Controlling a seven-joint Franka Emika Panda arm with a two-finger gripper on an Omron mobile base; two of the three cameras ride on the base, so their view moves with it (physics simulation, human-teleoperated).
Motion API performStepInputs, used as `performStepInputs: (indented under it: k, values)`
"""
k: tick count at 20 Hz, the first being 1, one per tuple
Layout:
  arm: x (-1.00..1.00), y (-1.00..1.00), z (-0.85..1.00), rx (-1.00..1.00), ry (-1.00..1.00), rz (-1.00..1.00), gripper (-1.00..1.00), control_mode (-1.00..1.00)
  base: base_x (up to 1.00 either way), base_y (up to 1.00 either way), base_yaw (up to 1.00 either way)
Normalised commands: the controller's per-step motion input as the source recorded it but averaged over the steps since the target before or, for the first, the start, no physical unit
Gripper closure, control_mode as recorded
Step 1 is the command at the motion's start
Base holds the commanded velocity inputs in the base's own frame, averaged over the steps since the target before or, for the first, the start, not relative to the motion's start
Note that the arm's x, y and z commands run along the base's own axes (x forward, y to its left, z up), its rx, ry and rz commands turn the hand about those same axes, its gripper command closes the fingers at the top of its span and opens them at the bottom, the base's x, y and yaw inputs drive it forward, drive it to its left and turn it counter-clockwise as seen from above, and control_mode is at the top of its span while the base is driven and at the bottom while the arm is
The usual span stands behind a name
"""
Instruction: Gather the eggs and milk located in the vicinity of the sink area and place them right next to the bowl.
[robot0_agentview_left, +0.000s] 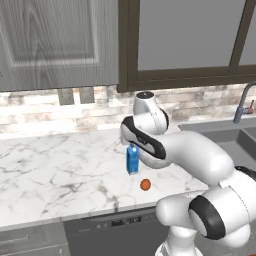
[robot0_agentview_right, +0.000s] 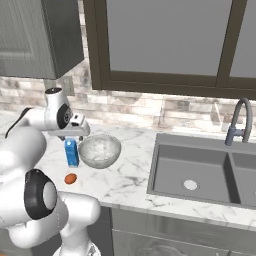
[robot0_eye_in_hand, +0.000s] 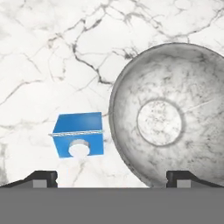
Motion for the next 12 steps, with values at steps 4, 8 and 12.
performStepInputs:
  k: [4, 8, 12]
  values:
    - [-0.65, -0.07, 0.00, 0.00, 0.06, 0.00, -1.00, -1.00, 0.00, 0.00, 0.00]
    - [-0.77, 0.00, -0.04, 0.05, 0.06, 0.00, -1.00, -1.00, 0.00, 0.00, 0.00]
    - [-0.57, 0.00, -0.01, 0.15, 0.04, 0.00, -1.00, -1.00, 0.00, 0.00, 0.00]
